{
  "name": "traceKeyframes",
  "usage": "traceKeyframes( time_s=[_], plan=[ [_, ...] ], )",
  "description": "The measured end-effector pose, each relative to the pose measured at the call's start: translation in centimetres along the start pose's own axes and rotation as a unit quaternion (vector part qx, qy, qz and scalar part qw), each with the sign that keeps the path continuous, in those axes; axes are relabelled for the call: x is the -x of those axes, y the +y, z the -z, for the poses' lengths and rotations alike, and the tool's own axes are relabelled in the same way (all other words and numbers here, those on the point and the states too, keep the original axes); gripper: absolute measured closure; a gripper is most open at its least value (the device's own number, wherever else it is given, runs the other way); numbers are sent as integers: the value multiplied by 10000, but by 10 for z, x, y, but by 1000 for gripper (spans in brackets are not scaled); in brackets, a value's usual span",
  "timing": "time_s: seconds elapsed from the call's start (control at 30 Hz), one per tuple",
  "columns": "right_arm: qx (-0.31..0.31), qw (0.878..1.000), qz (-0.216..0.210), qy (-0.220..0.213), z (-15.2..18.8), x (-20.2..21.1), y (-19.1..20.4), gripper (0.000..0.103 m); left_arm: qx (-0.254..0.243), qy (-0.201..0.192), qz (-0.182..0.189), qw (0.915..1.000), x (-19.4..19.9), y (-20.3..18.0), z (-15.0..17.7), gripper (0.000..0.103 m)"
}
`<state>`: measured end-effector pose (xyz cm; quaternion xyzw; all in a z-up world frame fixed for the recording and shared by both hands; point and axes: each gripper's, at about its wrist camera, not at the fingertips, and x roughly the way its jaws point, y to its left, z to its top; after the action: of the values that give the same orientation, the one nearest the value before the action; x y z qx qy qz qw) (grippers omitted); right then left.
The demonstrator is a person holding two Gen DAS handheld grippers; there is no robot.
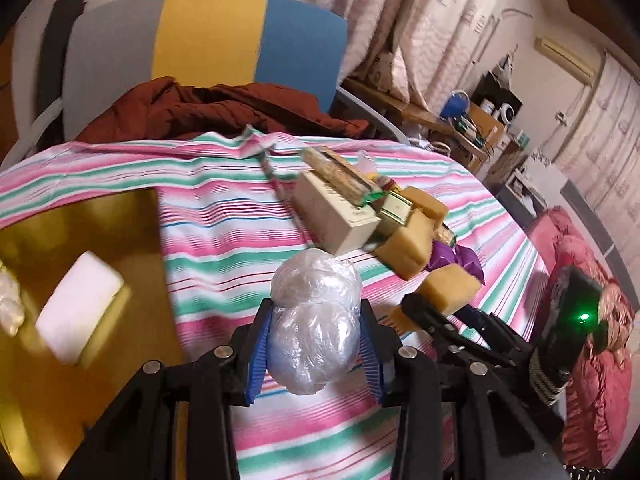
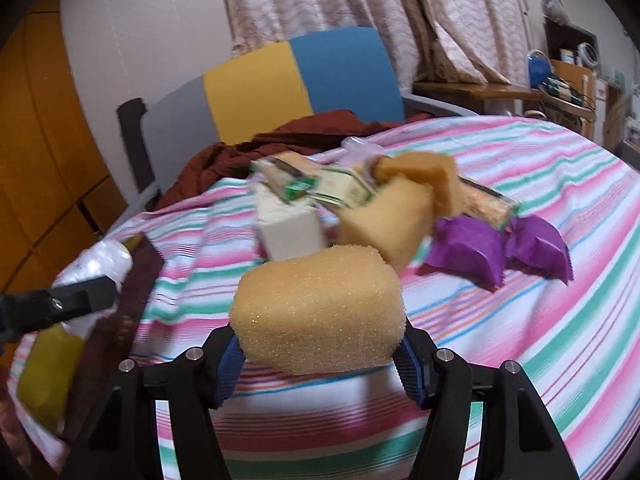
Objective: Organize objects
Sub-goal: 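Grasp a yellow sponge with the right tool while the left grasps another plastic bundle, then carry the yellow sponge and plastic bundle over the gold tray with both tools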
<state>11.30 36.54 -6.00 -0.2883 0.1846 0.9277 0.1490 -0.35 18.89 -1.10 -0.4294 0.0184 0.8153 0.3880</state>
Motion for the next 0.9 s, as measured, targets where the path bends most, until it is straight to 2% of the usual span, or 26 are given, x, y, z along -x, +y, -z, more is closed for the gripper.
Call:
traceKeyframes(
  time_s=[0.3, 0.57, 0.77, 0.9],
  plan=[
    [683, 9947, -759, -126, -20, 24, 73, 37, 608, -299, -368, 9970, 42, 61, 15, 63],
    [1403, 9794, -1446, 150, -22, 25, 147, 36, 1325, -378, -891, 9864, 63, 125, 34, 63],
    [1770, 9639, -1878, 649, -8, 13, 195, 36, 1787, -359, -1194, 9760, 74, 171, 46, 63],
    [1847, 9552, -2028, 1114, 3, -1, 222, 36, 1897, -254, -1315, 9727, 77, 188, 53, 63]
  ],
)
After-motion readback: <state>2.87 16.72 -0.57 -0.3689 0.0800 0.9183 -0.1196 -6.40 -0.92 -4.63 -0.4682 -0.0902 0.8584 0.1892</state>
